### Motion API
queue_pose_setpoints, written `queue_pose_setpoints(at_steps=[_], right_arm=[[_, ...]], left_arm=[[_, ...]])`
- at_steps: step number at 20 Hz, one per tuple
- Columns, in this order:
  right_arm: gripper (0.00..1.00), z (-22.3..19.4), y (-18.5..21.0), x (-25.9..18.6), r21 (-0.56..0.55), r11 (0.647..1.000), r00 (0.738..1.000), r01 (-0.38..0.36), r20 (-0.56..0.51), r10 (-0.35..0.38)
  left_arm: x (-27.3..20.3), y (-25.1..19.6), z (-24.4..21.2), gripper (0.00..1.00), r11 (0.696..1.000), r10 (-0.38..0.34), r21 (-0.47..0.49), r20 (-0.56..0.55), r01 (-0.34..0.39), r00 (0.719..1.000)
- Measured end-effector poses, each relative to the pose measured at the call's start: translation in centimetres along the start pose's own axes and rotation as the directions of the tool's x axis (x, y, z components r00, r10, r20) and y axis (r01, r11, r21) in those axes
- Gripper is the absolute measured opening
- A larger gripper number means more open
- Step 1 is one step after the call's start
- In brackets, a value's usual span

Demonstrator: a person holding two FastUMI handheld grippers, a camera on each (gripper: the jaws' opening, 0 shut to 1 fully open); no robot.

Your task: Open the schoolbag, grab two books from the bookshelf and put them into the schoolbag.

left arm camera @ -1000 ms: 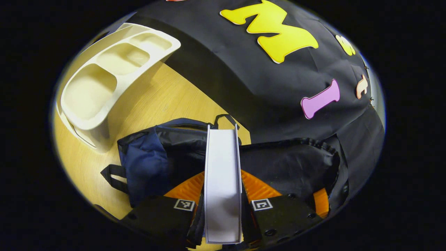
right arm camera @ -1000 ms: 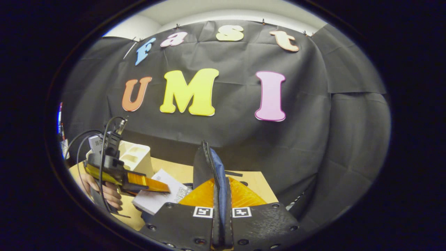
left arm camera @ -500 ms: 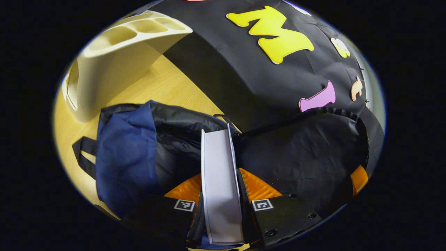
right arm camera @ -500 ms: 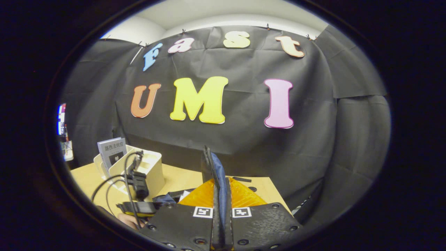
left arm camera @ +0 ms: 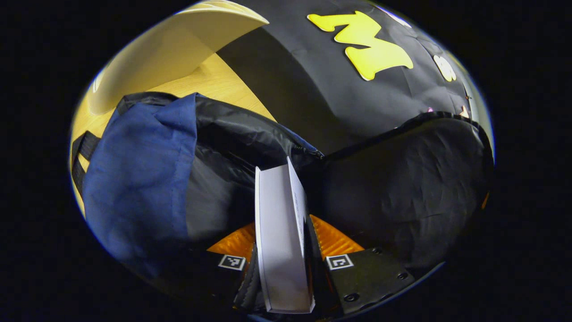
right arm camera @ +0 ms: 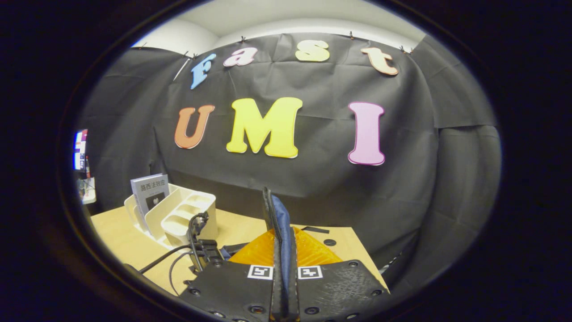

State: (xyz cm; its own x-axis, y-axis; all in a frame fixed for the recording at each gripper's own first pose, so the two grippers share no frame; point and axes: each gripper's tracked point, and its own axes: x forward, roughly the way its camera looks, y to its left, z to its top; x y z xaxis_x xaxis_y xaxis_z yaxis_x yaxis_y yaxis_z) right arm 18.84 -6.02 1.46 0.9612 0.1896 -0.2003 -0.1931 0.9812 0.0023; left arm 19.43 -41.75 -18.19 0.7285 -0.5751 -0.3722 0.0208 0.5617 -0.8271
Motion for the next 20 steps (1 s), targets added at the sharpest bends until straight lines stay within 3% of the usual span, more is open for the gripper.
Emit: queue_pose_setpoints(at_steps=[1, 2, 3, 7, 9, 11, 12, 13, 14, 20], right_arm=[[0.06, -0.3, -0.3, 0.1, 0.003, 1.0, 1.0, 0.009, -0.006, -0.009], [0.06, -0.7, -0.6, 0.3, 0.003, 1.0, 1.0, 0.022, -0.014, -0.022], [0.05, -1.0, -1.0, 0.3, 0.003, 0.999, 0.999, 0.033, -0.019, -0.033], [0.05, -2.3, -2.1, 0.1, 0.021, 0.998, 0.997, 0.061, -0.043, -0.06], [0.05, -3.2, -2.3, 0.3, 0.036, 0.997, 0.995, 0.075, -0.063, -0.072], [0.06, -4.2, -2.4, 0.1, 0.029, 0.996, 0.993, 0.085, -0.079, -0.082], [0.05, -4.7, -2.4, 0.2, 0.024, 0.996, 0.992, 0.091, -0.084, -0.089], [0.06, -5.0, -2.4, 0.0, 0.022, 0.995, 0.992, 0.095, -0.088, -0.093], [0.04, -5.4, -2.4, -0.1, 0.019, 0.995, 0.991, 0.099, -0.091, -0.097], [0.06, -6.7, -2.1, -0.1, 0.0, 0.992, 0.988, 0.124, -0.095, -0.123]], left_arm=[[0.1, 1.4, -0.2, 0.6, 0.997, 0.069, 0.028, -0.013, -0.068, 0.998], [-0.1, 2.2, -0.6, 0.66, 0.995, 0.098, 0.04, -0.047, -0.096, 0.994], [-0.3, 1.9, -0.1, 0.77, 0.995, 0.089, 0.037, -0.044, -0.088, 0.995], [-1.0, 2.6, 0.0, 0.81, 0.977, 0.159, 0.163, -0.109, -0.14, 0.981], [-1.9, 3.8, 1.5, 0.82, 0.928, 0.233, 0.308, -0.037, -0.211, 0.972], [-3.2, 3.9, 3.2, 0.84, 0.882, 0.236, 0.412, 0.034, -0.229, 0.971], [-4.0, 3.7, 3.5, 0.84, 0.871, 0.228, 0.437, 0.044, -0.224, 0.973], [-4.7, 3.8, 3.9, 0.91, 0.862, 0.22, 0.456, 0.055, -0.221, 0.974], [-5.6, 3.9, 4.4, 0.84, 0.852, 0.221, 0.472, 0.071, -0.228, 0.973], [-11.7, 5.5, 8.7, 0.84, 0.751, 0.253, 0.576, 0.199, -0.322, 0.947]])
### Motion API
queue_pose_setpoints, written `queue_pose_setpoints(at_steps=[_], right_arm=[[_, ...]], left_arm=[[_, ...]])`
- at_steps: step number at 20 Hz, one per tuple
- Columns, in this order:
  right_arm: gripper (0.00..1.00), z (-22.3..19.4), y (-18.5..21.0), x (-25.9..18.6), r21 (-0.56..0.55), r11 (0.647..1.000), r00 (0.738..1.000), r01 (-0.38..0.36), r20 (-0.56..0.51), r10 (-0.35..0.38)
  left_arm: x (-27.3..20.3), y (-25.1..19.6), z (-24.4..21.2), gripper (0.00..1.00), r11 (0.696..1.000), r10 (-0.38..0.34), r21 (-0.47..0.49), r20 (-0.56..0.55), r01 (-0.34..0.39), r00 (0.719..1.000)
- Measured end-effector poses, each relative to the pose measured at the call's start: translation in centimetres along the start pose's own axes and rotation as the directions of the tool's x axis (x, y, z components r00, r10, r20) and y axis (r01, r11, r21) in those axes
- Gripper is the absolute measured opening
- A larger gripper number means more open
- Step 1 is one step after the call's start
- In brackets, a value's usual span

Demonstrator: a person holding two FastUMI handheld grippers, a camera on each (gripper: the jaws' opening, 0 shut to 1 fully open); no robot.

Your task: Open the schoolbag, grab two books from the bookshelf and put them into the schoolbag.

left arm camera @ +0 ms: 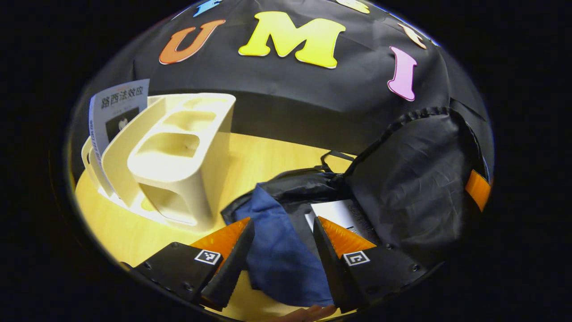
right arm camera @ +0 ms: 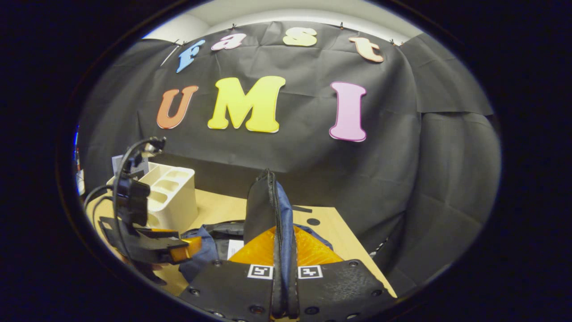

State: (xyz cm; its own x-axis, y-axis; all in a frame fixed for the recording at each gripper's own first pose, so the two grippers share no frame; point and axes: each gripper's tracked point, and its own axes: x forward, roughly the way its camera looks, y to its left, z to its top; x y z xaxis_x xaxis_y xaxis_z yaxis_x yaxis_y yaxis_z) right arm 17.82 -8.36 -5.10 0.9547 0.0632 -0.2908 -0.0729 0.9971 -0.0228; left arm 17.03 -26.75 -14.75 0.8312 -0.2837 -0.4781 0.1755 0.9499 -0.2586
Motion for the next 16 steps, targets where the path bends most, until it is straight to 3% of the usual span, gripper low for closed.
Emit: queue_pose_setpoints(at_steps=[7, 10, 16], right_arm=[[0.06, -1.4, 1.2, 0.8, -0.004, 1.0, 1.0, 0.014, -0.025, -0.014], [0.06, -1.5, 1.3, 1.0, -0.002, 1.0, 0.999, 0.026, -0.026, -0.026], [0.06, -2.0, 1.3, 1.2, -0.006, 0.999, 0.998, 0.052, -0.041, -0.052]], left_arm=[[-5.6, 5.8, 5.1, 0.84, 0.982, 0.078, 0.16, 0.163, -0.104, 0.984], [-7.7, 9.4, 7.8, 0.83, 0.956, 0.151, 0.206, 0.268, -0.209, 0.952], [-11.4, 14.2, 12.4, 0.85, 0.896, 0.212, 0.285, 0.4, -0.341, 0.892]])
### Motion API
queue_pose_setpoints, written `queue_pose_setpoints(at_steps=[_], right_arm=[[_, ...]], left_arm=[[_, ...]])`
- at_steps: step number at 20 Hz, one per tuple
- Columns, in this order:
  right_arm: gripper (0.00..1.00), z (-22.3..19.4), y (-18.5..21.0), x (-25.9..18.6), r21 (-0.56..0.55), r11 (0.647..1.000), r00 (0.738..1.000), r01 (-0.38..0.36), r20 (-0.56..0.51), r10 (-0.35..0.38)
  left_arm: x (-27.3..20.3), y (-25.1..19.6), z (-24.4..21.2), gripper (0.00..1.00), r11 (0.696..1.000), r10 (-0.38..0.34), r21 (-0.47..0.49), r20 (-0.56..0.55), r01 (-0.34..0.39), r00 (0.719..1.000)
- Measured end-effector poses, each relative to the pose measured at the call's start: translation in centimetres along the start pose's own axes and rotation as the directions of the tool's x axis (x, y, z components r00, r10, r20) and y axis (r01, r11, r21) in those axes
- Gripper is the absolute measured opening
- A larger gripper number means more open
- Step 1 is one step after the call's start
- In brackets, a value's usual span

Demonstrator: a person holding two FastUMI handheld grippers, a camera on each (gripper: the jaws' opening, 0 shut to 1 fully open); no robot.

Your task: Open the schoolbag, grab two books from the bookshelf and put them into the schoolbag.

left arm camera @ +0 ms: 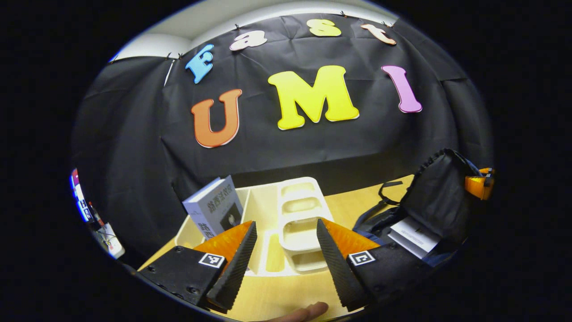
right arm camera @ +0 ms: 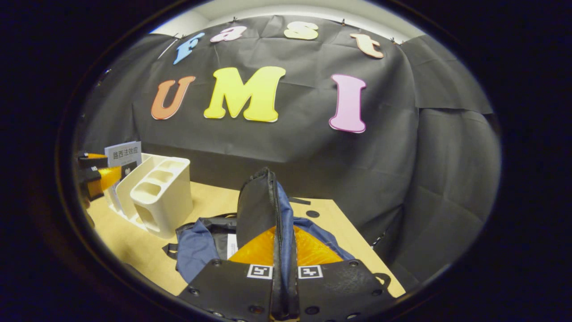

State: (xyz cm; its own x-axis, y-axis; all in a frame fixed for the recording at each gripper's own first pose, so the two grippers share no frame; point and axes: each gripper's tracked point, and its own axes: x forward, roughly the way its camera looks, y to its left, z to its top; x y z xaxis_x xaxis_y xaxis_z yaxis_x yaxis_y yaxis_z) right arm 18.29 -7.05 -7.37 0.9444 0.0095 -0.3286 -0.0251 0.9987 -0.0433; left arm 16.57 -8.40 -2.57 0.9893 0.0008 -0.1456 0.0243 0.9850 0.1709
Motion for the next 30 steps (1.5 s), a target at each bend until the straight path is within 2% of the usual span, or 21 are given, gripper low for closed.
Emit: queue_pose_setpoints(at_steps=[2, 4, 8, 11, 13, 20, 26, 28, 29, 30], right_arm=[[0.06, 0.1, -0.2, -0.1, 0.005, 1.0, 1.0, 0.012, 0.003, -0.012], [0.06, 0.2, -0.1, -0.2, 0.003, 1.0, 1.0, 0.018, 0.004, -0.018], [0.06, 0.7, 0.0, -0.4, -0.002, 1.0, 1.0, 0.026, 0.013, -0.026], [0.06, 0.6, -0.4, -0.6, 0.012, 0.999, 0.999, 0.03, 0.011, -0.03], [0.06, 0.7, -0.6, -0.7, 0.021, 0.999, 0.999, 0.034, 0.013, -0.034], [0.06, 1.0, -0.9, -1.4, 0.018, 0.999, 0.999, 0.043, 0.024, -0.044], [0.06, 0.8, -0.7, -1.7, 0.017, 0.999, 0.999, 0.039, 0.026, -0.039], [0.06, 0.6, -0.5, -2.0, 0.014, 0.999, 0.999, 0.035, 0.025, -0.035], [0.06, 0.6, -0.4, -2.1, 0.01, 0.999, 0.999, 0.033, 0.025, -0.033], [0.06, 0.6, -0.4, -2.2, 0.006, 0.999, 0.999, 0.033, 0.025, -0.033]], left_arm=[[0.2, 2.0, 1.0, 0.86, 0.999, 0.026, 0.023, 0.012, -0.026, 1.0], [0.6, 3.5, 1.7, 0.93, 0.999, 0.036, 0.002, 0.011, -0.036, 0.999], [1.9, 7.6, 3.4, 0.98, 0.997, 0.079, -0.024, -0.012, -0.079, 0.997], [3.4, 9.6, 4.4, 1.0, 0.997, 0.059, -0.052, -0.043, -0.061, 0.997], [4.7, 11.0, 4.6, 0.97, 0.997, 0.041, -0.058, -0.081, -0.046, 0.996], [9.0, 14.2, 3.0, 0.98, 0.998, -0.017, -0.068, -0.258, 0.0, 0.966], [12.8, 15.7, 0.7, 0.98, 0.988, -0.089, -0.149, -0.417, 0.028, 0.905], [13.7, 15.0, -0.4, 0.97, 0.983, -0.154, -0.166, -0.478, 0.083, 0.865], [14.0, 14.5, -1.0, 0.94, 0.978, -0.189, -0.178, -0.517, 0.111, 0.835], [14.0, 14.3, -1.5, 0.96, 0.972, -0.22, -0.199, -0.558, 0.128, 0.8]])
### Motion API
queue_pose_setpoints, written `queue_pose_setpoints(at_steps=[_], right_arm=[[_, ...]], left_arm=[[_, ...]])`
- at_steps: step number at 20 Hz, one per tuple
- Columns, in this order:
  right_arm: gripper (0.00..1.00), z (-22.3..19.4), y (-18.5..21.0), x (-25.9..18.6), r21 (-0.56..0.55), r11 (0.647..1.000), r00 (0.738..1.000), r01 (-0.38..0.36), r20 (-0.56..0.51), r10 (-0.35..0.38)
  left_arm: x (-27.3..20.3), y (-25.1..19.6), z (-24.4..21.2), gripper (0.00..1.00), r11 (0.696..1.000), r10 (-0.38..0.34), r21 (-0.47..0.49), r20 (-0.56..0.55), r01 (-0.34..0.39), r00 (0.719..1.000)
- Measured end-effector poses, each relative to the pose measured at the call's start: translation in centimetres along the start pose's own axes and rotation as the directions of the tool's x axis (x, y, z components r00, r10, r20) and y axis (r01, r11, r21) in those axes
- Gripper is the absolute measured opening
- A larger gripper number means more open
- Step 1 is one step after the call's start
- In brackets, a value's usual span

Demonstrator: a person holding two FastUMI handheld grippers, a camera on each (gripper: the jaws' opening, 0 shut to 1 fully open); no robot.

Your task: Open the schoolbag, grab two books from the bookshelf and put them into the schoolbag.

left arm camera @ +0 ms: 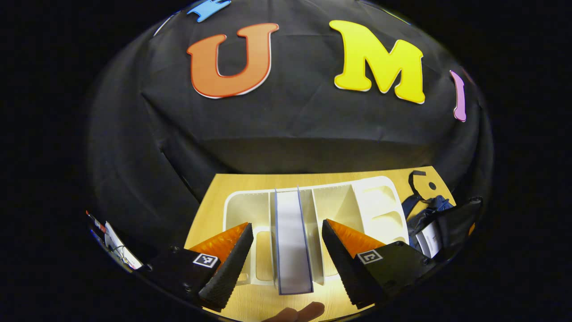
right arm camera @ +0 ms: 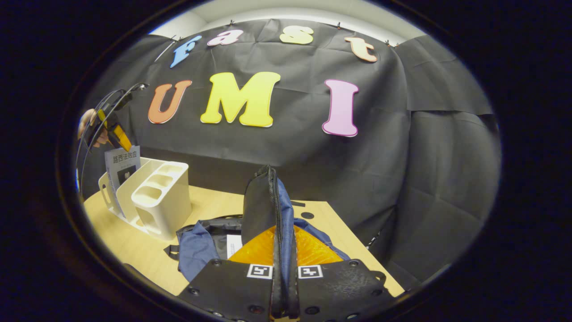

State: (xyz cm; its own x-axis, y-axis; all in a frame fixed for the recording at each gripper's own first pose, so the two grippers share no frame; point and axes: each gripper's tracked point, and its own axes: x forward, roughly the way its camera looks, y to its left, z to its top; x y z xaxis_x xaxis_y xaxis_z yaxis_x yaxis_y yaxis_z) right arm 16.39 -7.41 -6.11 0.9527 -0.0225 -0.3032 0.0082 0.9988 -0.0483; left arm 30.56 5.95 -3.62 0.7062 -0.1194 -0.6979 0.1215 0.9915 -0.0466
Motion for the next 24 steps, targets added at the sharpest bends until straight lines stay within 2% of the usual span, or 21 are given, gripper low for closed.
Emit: queue_pose_setpoints(at_steps=[2, 6, 7, 8, 10, 12, 13, 15, 24], right_arm=[[0.06, -0.2, 0.1, -0.2, -0.002, 1.0, 1.0, -0.003, 0.002, 0.003], [0.06, -0.9, 0.1, -0.1, -0.002, 1.0, 1.0, -0.007, -0.011, 0.007], [0.06, -1.1, 0.0, -0.1, -0.003, 1.0, 1.0, -0.005, -0.012, 0.005], [0.06, -1.1, 0.0, -0.1, -0.002, 1.0, 1.0, -0.005, -0.01, 0.005], [0.06, -1.2, 0.1, -0.1, 0.002, 1.0, 1.0, -0.011, -0.008, 0.011], [0.06, -1.3, 0.0, -0.2, 0.007, 1.0, 1.0, -0.015, -0.003, 0.015], [0.06, -1.4, 0.0, -0.1, 0.011, 1.0, 1.0, -0.017, -0.003, 0.017], [0.06, -1.6, -0.2, 0.1, 0.022, 1.0, 1.0, -0.018, -0.006, 0.018], [0.06, -2.2, 0.3, 0.0, 0.022, 1.0, 1.0, -0.021, -0.001, 0.021]], left_arm=[[0.8, 0.3, -0.3, 0.96, 1.0, -0.011, -0.021, -0.058, 0.01, 0.998], [2.2, 0.7, -1.4, 0.94, 0.997, 0.009, -0.08, -0.167, -0.023, 0.986], [2.6, 0.4, -1.1, 0.86, 0.993, -0.007, -0.115, -0.173, -0.013, 0.985], [3.0, -0.1, -1.0, 0.83, 0.991, -0.032, -0.133, -0.178, 0.009, 0.984], [3.4, 0.3, -1.9, 0.81, 0.993, -0.017, -0.121, -0.223, -0.011, 0.975], [3.6, 0.6, -2.6, 0.73, 0.993, -0.022, -0.12, -0.257, -0.009, 0.966], [3.6, 0.7, -2.8, 0.62, 0.993, -0.011, -0.115, -0.27, -0.021, 0.963], [3.1, 1.1, -3.2, 0.46, 0.994, -0.014, -0.111, -0.288, -0.018, 0.958], [-0.8, 0.6, -4.7, 0.43, 0.988, -0.041, -0.153, -0.278, -0.002, 0.96]])
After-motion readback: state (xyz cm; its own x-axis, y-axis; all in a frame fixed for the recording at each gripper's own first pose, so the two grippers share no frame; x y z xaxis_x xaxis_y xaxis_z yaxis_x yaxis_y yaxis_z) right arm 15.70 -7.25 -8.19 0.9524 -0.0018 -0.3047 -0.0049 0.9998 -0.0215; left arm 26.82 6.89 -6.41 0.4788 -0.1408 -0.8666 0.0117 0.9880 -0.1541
